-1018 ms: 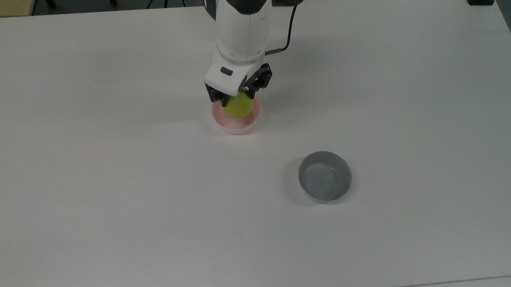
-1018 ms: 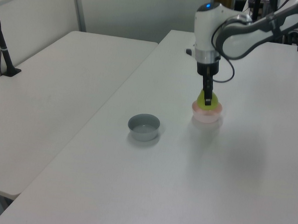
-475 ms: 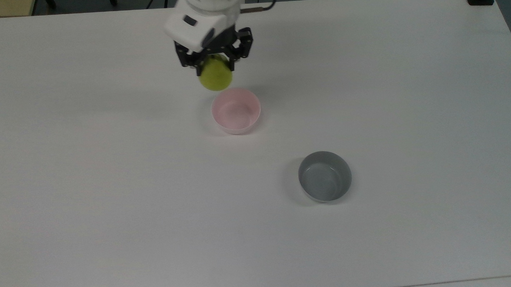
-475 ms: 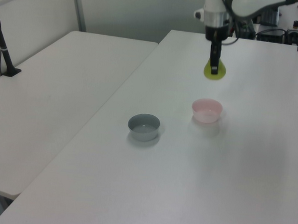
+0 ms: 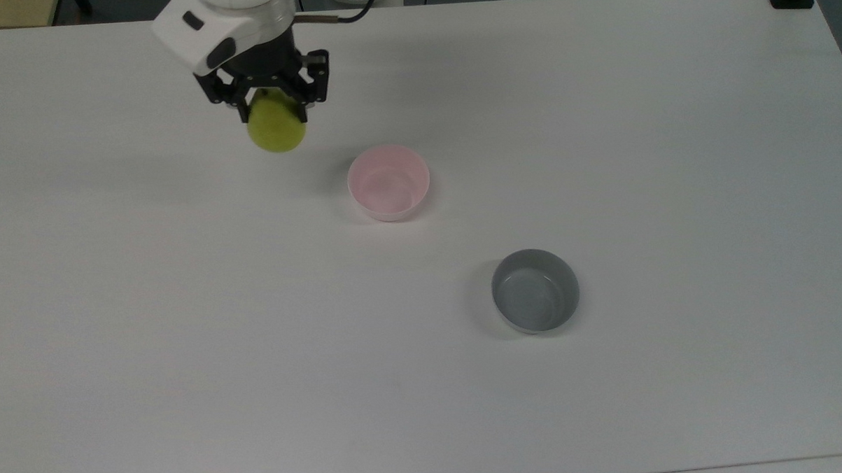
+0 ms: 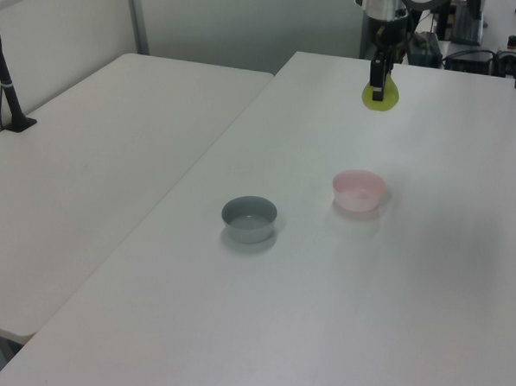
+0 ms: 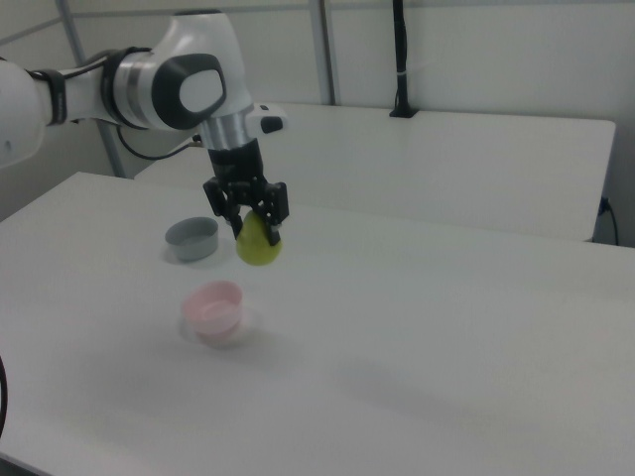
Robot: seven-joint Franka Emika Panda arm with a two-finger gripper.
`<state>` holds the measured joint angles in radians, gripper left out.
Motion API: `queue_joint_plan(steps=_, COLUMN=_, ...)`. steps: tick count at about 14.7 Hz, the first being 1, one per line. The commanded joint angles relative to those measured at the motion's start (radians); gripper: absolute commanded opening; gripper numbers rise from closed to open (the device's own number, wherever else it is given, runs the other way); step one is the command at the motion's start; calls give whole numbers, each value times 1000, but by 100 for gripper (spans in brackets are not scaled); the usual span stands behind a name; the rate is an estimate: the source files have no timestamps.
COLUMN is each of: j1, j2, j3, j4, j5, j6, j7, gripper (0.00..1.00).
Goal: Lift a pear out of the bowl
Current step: 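Carry the pear beside the pink bowl and lower it to the table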
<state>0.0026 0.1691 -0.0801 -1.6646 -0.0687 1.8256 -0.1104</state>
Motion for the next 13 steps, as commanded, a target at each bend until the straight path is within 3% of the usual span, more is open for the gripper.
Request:
queue_joint_plan(steps=1, j1=-29, j2=94, j3=2, j4=-12, j5=0, j6=108, j7=0, gripper=53)
queue_joint_plan(steps=4, j1=-35, j2=147, j3=2, j4=-56, j5=-9, j6=167, j7=9, gripper=53)
queue_joint_plan(steps=13, j1=-52, j2=247, j3=0, j4=-55, j5=-14, j6=245, j7=11, gripper=58)
